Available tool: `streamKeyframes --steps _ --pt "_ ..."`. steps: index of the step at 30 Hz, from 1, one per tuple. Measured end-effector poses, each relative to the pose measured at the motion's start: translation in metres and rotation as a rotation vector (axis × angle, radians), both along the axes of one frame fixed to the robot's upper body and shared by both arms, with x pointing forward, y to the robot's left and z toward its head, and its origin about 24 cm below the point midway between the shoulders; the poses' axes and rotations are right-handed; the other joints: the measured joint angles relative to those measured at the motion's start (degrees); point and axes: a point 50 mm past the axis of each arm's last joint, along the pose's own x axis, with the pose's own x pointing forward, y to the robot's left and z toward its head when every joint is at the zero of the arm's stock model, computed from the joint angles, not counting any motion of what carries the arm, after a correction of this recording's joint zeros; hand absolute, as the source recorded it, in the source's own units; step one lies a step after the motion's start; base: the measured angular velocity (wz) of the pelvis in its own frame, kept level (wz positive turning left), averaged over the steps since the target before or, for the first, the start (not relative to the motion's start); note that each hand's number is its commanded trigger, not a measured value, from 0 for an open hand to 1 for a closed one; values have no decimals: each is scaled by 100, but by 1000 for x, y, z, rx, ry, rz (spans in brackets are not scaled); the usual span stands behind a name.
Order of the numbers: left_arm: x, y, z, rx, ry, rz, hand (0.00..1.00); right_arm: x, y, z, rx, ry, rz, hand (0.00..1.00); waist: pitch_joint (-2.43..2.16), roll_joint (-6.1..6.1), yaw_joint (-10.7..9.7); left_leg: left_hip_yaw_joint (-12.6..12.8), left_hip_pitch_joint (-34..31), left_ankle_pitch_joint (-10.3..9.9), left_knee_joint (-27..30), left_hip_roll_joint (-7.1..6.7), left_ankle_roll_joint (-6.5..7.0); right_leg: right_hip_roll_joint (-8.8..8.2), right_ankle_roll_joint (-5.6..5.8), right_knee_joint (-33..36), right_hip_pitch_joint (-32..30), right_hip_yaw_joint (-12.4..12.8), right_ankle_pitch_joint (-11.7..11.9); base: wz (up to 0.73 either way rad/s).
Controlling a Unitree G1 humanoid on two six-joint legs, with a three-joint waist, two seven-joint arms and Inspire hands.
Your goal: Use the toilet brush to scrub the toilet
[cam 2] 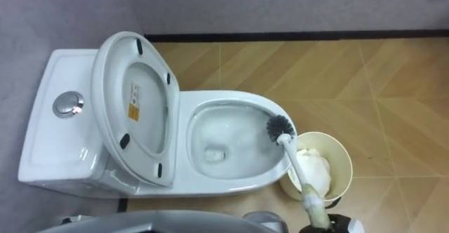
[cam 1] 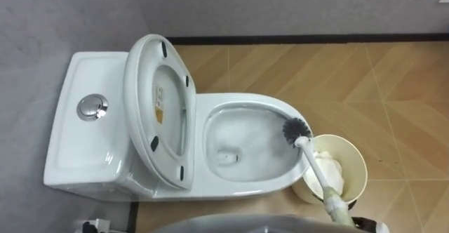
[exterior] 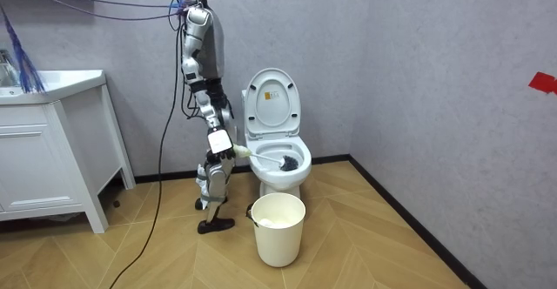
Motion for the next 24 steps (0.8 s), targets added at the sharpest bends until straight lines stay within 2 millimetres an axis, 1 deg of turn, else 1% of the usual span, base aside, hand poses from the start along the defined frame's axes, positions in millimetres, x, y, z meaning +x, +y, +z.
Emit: streamKeyframes --steps 2,3,4,6,9,11,13,17,22,23,24 --pt "1 0 0 0 2 -15 0 3 -1 1 -16 -11 -1 100 -1 4 -2 -10 -15 -3 -25 23 4 18 -9 11 -8 -13 6 3" --pt "1 -1 0 -2 4 -23 0 3 -2 1 -28 -14 -6 100 -6 35 -10 -19 -10 -46 -69 68 77 61 -19 10 -16 -28 12 5" --pt "1 -1 0 -2 4 -25 0 3 -3 2 -39 -16 -14 100 1 70 -12 -20 -6 -100 -89 82 137 104 -24 9 -27 -31 14 0" --pt "-1 -1 0 -4 12 -24 0 4 -10 5 -89 -31 -51 100 -1 70 -17 -18 -13 -106 -92 95 128 120 -33 22 -62 -14 20 -6" --pt "-5 -2 -1 -8 24 -28 0 9 -23 11 -149 -53 -51 100 -14 40 -3 -11 -39 -106 -88 94 129 120 -34 18 -92 -4 30 -2" --pt "-6 -3 -1 -9 27 -36 0 15 -27 15 -180 -86 -53 100 -15 40 4 -6 -40 -106 -81 100 129 124 -36 11 -96 -20 51 -2" --pt "-6 -4 -1 -11 29 -42 0 23 -28 20 -202 -130 -52 100 -17 41 3 -6 -43 -106 -47 102 129 123 -38 1 -91 -36 55 0" --pt "-5 -5 -1 -13 27 -56 0 36 -29 26 -240 -200 -38 100 -26 47 9 -7 -38 -105 -40 109 127 110 -39 -13 -83 -161 56 0" --pt "-11 -5 -1 -12 39 -57 0 35 -29 27 -246 -209 -33 100 -27 35 13 -7 -37 -103 -40 118 123 110 -39 -21 -77 -197 56 0" --pt "-12 -5 -1 -12 42 -59 0 35 -29 27 -247 -207 -30 88 -27 27 13 -7 -38 -103 -39 124 123 110 -39 -22 -77 -198 56 0" --pt "-13 -5 -1 -12 43 -59 0 34 -29 26 -248 -197 -25 60 -25 16 13 -7 -37 -103 -40 154 123 110 -40 -24 -78 -197 57 0"
